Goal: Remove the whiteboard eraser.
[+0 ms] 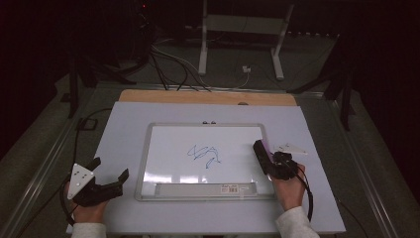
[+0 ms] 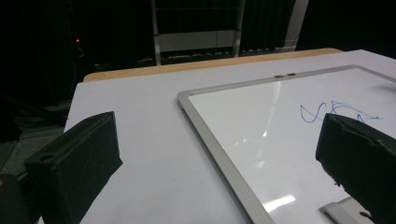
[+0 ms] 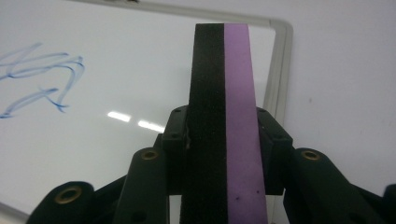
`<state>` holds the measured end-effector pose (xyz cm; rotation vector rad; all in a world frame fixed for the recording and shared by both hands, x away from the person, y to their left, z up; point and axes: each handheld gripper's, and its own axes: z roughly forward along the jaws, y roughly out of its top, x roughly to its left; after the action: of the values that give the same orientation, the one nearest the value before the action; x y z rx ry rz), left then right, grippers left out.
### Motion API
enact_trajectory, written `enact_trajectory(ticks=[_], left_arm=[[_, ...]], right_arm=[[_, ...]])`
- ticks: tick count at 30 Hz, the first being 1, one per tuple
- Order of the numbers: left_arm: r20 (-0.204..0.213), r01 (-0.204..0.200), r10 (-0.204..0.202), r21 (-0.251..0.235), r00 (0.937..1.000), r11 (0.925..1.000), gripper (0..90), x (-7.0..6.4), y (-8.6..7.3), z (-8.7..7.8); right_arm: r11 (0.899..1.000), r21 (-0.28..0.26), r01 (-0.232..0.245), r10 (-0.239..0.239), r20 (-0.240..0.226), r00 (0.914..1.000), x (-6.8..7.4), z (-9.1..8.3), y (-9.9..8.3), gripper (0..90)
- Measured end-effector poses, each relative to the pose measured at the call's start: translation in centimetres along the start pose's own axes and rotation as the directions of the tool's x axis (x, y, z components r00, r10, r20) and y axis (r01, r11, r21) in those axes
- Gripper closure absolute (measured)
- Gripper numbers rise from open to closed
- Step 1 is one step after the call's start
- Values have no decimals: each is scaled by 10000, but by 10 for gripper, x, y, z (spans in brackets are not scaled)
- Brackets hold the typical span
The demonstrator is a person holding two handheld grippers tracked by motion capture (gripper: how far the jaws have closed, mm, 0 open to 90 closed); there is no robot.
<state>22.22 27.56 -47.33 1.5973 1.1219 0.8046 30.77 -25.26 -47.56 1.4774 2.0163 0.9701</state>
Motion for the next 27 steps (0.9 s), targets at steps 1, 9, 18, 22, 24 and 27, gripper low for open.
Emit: enact_trajectory(ticks=[1, 9, 18, 22, 24, 27], left_arm=[[2, -3, 3, -4, 10000, 10000, 7, 0, 0, 0], [-20, 23, -23, -2, 10000, 10000, 7, 1, 0, 0], [-43, 85, -85, 71, 10000, 9999, 7, 3, -4, -2], [-19, 77, -76, 69, 10000, 9999, 7, 3, -4, -1], [-6, 35, -35, 141, 10000, 9999, 7, 3, -5, -1], [-19, 68, -68, 124, 10000, 9999, 7, 4, -5, -1]], right_arm=[[9999, -51, 92, -92, -38, 10000, 1, -2, 4, 632], [9999, -94, 133, -134, -192, 9997, 3, 0, 7, 631], [9996, -273, 123, -135, -431, 9990, 4, 3, 18, 631], [9991, -299, 284, -299, -529, 9982, 10, 5, 25, 631], [9988, -300, 384, -401, -558, 9976, 13, 7, 28, 631], [9983, -341, 467, -487, -596, 9970, 16, 10, 34, 631]])
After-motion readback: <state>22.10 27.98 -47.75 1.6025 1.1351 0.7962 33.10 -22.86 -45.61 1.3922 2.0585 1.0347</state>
